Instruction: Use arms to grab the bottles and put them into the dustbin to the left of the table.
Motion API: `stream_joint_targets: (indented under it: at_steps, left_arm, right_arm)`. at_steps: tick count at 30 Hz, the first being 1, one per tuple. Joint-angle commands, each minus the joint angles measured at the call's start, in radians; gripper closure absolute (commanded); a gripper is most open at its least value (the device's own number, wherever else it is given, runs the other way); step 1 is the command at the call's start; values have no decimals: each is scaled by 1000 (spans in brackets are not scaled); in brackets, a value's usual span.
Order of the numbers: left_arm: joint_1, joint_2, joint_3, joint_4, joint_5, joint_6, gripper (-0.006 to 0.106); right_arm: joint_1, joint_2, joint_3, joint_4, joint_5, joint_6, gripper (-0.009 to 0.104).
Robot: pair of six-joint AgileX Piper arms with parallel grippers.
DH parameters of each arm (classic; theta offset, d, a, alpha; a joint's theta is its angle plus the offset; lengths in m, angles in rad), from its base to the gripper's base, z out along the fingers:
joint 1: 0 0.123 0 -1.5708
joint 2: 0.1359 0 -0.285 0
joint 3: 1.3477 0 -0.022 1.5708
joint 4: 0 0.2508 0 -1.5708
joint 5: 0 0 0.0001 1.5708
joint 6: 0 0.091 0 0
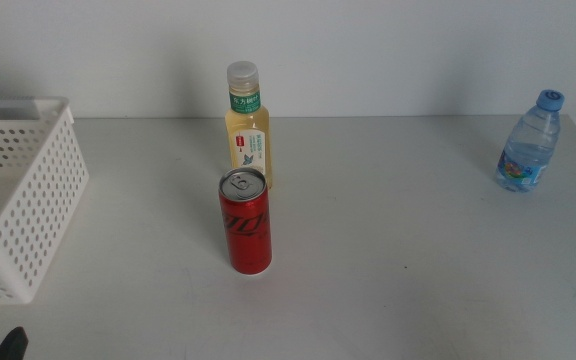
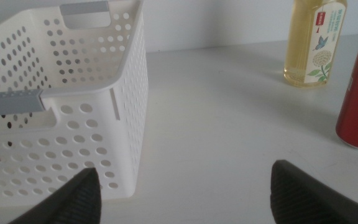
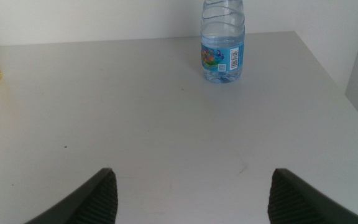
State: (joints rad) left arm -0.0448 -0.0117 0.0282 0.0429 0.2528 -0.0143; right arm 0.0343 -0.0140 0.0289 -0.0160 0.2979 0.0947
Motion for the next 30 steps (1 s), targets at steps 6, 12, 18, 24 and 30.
stream_joint_targets:
  at_steps: [6, 12, 18, 24, 30]
  left_arm:
    - [-32, 127, 2, -5, -286, -15, 7]
    - [-142, 382, 2, -3, -536, -15, 7]
    - [-299, 708, 2, -3, -802, -15, 7]
    - [-405, 1030, 2, -3, -1159, -15, 7]
    - [-423, 1295, 3, 0, -1528, -19, 7]
  right_arm:
    - [-6, -21, -10, -11, -72, -12, 33]
    - [-6, -21, -10, -11, -72, -12, 33]
    - [-6, -21, -10, -11, -72, -12, 33]
    - [-6, -21, -10, -11, -72, -12, 33]
    - [-6, -21, -10, -11, -72, -12, 33]
